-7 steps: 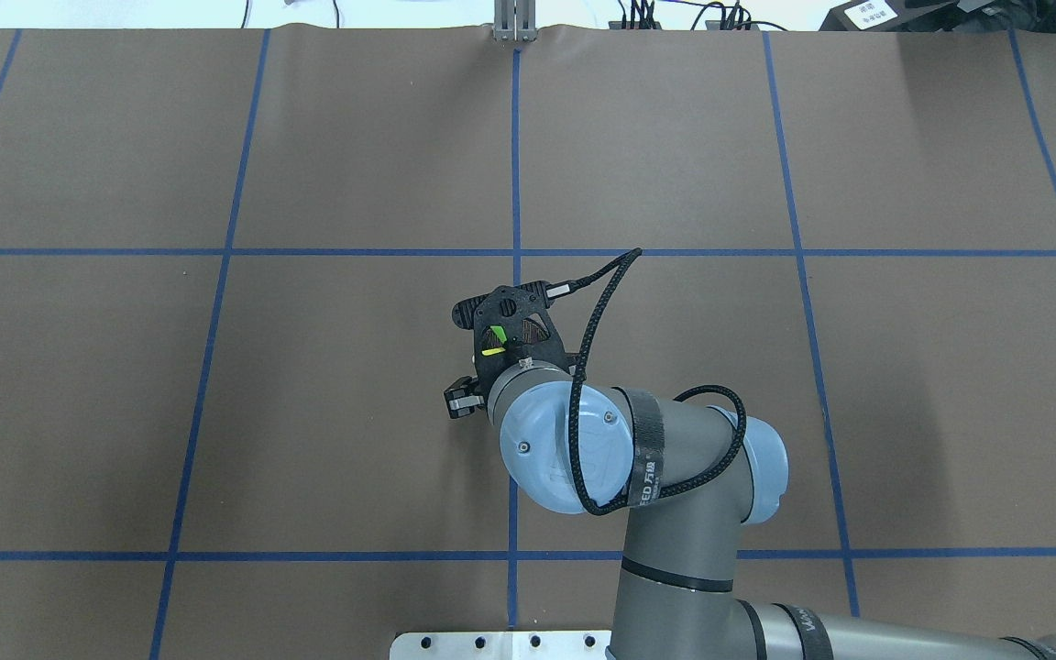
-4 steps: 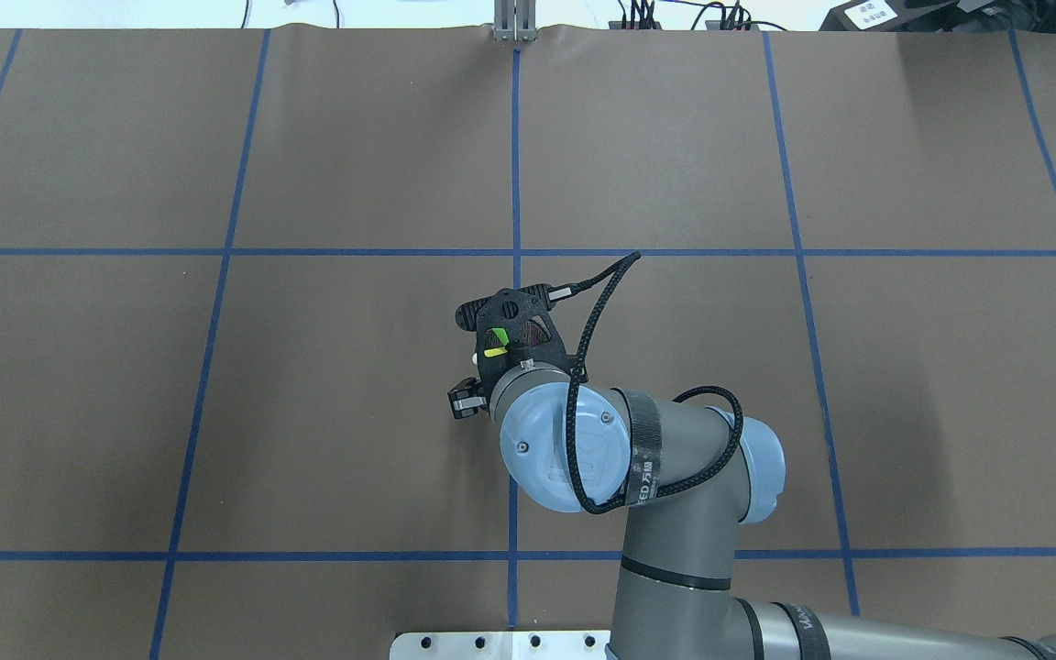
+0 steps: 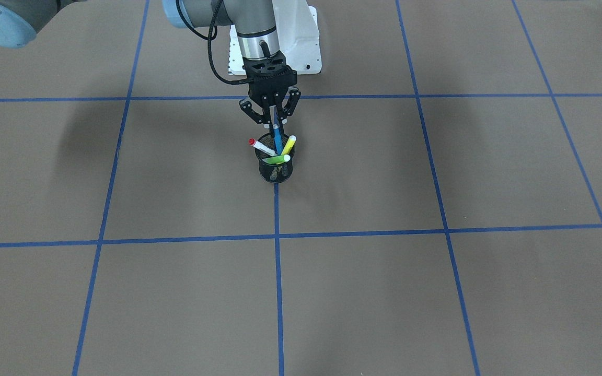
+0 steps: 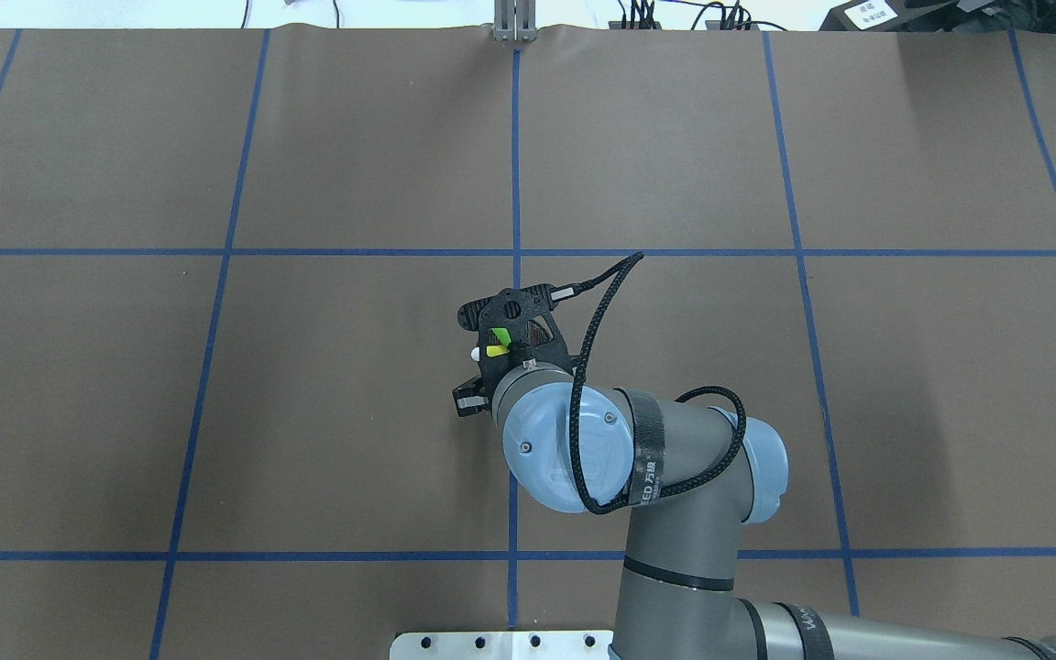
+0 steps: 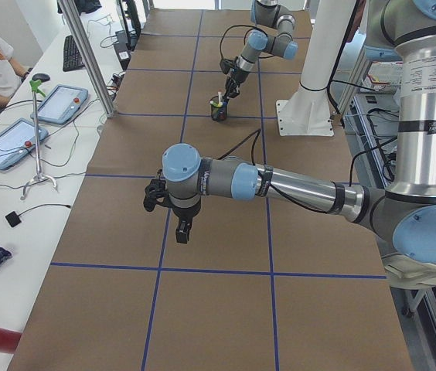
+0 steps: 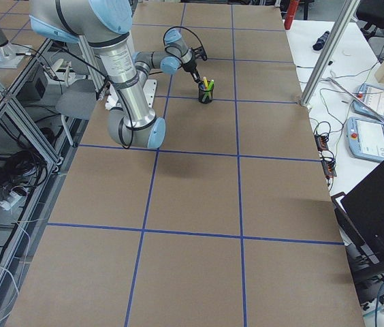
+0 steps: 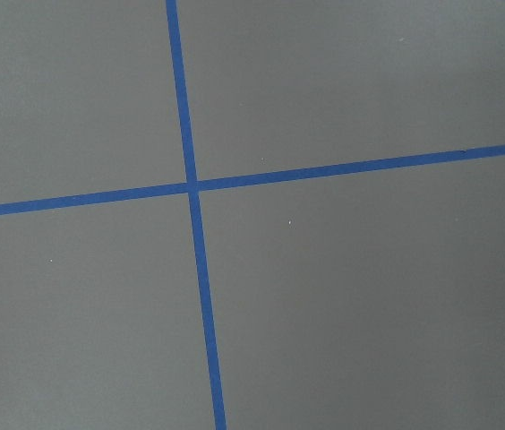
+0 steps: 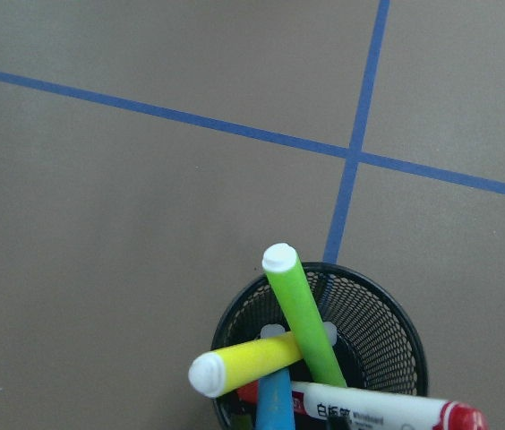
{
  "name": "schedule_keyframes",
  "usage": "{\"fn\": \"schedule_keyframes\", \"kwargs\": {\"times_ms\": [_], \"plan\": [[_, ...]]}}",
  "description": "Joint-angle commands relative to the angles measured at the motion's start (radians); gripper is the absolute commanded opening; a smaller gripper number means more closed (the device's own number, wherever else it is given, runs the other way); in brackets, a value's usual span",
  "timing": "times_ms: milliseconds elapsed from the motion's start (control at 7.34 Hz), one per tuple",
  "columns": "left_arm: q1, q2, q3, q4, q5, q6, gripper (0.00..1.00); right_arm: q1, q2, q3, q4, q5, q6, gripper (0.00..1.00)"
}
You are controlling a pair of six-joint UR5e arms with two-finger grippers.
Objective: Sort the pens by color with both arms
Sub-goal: 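Lower the right gripper and grasp the blue marker in the cup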
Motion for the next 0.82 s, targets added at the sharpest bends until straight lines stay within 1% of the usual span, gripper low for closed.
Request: {"fn": "schedule_keyframes", "kwargs": {"times_ms": [0,545,681], "plan": [[0.0,0.001,-0.006,0.0,0.0,0.0,1.0,0.011,0.0,0.062,-0.013,0.0,-0.001,0.0],[0.0,0.001,-0.014,0.003,-0.002,-0.002,1.0,0.017,-0.019,0.301,-0.254,0.006,-0.003,0.0],[0.0,0.001,-0.014,0.003,-0.002,-0.002,1.0,0.017,-0.019,0.343,-0.292,0.008,-0.003,0.0]]}}
